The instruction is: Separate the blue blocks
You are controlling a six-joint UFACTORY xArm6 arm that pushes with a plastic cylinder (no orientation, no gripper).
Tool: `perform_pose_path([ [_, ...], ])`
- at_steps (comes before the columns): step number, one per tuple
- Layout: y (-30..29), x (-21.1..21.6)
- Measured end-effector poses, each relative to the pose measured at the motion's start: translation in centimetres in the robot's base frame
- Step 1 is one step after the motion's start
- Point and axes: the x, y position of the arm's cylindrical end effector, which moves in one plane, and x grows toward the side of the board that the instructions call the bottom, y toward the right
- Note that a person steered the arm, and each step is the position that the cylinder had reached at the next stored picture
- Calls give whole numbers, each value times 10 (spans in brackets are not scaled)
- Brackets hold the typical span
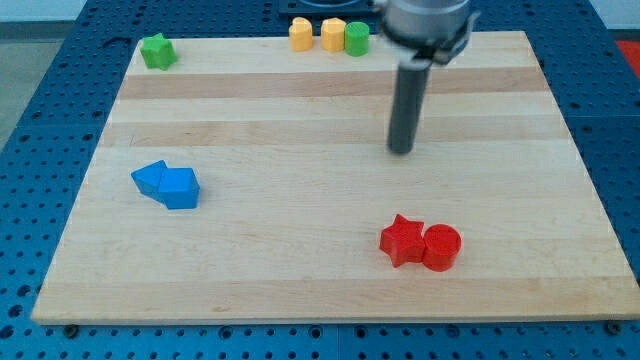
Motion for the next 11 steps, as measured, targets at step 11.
perform_pose_path([
  [11, -284, -24],
])
